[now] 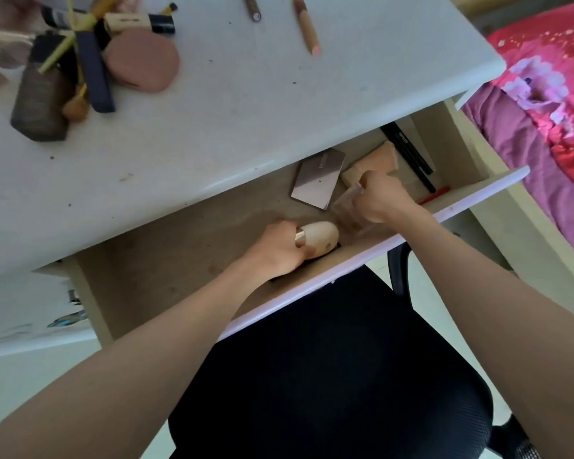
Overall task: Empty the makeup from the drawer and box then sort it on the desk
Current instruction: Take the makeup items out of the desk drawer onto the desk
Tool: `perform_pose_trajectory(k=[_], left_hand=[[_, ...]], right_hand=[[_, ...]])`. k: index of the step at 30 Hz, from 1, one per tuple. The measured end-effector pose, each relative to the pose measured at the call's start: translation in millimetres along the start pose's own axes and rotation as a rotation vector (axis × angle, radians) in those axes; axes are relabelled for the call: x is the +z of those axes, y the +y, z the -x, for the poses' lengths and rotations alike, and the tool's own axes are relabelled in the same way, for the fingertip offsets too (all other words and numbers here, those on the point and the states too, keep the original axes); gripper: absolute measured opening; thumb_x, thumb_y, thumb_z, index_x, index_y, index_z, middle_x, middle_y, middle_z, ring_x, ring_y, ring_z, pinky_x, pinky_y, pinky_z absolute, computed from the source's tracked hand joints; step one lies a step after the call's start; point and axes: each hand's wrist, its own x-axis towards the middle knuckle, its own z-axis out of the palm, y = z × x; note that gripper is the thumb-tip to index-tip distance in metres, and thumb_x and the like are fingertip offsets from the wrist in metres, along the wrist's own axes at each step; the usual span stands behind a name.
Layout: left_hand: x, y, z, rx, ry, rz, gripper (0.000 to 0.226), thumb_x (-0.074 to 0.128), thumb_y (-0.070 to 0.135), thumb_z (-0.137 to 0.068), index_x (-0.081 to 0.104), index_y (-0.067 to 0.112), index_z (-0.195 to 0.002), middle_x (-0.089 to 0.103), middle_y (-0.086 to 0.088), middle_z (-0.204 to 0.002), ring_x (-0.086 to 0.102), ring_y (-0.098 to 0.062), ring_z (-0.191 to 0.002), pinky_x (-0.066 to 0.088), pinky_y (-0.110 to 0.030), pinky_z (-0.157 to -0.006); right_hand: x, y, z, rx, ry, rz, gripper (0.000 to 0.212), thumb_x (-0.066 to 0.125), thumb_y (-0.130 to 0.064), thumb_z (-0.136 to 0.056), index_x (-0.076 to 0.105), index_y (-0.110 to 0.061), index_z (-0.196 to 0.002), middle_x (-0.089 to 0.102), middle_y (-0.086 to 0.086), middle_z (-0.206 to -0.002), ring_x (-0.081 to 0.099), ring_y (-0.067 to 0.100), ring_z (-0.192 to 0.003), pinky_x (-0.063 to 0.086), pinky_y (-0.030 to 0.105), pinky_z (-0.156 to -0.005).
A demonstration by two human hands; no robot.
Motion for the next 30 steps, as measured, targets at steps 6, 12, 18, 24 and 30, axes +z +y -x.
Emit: perform_pose_trajectory(k=[6,12,18,24,30], left_hand=[[-35.5,-2.5,49.5,0.034,0.040,0.040,0.025,0.062,0.030,-0.081,0.057,0.017,-0.103,0.056,0.005,-0.092,0.052,-0.007,-0.075,0.042,-0.018,-0.061],[-90.7,-8.9,100.3,0.050,0.145,0.113,0.017,0.063,0.034,-0.081,0.052,0.030,-0.093,0.055,0.015,-0.083,0.055,-0.003,-0.074,0.043,-0.015,-0.056],[-139.5,-37.6,128.2,-0.072,0.421,0.395,0.037,0.064,0.031,-0.084,0.056,0.017,-0.117,0.057,0.002,-0.106,0.055,-0.010,-0.081,0.045,-0.014,-0.064],[-156.7,-48.1,115.3,-0.253,0.636,0.754,0.044,0.065,0.026,-0.085,0.048,0.012,-0.123,0.050,-0.001,-0.115,0.058,-0.020,-0.098,0.050,-0.019,-0.068],[-164.4,-43.4,83.5,-0.329,0.767,0.814,0.058,0.067,0.009,-0.081,0.038,0.014,-0.130,0.043,-0.005,-0.131,0.049,-0.021,-0.114,0.046,-0.032,-0.096]], right_hand=[[-21.9,-16.6,57.7,-0.244,0.072,-0.199,0.033,0.047,-0.020,-0.094,0.050,-0.010,-0.126,0.058,0.010,-0.120,0.054,0.025,-0.106,0.035,0.023,-0.078],[-35.8,-56.9,97.3,-0.252,0.106,-0.686,0.012,0.053,-0.018,-0.090,0.060,-0.009,-0.093,0.059,0.005,-0.085,0.053,0.016,-0.080,0.043,0.023,-0.066],[-41.2,-106.2,98.5,0.124,-0.144,-1.308,0.010,0.048,-0.010,-0.092,0.057,-0.008,-0.095,0.058,0.007,-0.088,0.058,0.022,-0.080,0.049,0.028,-0.056],[-30.8,-147.5,97.2,0.108,-0.180,-1.298,0.014,0.044,0.001,-0.091,0.055,-0.006,-0.086,0.059,0.012,-0.089,0.060,0.021,-0.073,0.055,0.029,-0.061],[-23.5,-173.0,81.2,0.060,-0.002,-1.255,0.019,0.048,0.003,-0.084,0.054,0.002,-0.102,0.062,0.019,-0.113,0.062,0.032,-0.103,0.053,0.039,-0.089]])
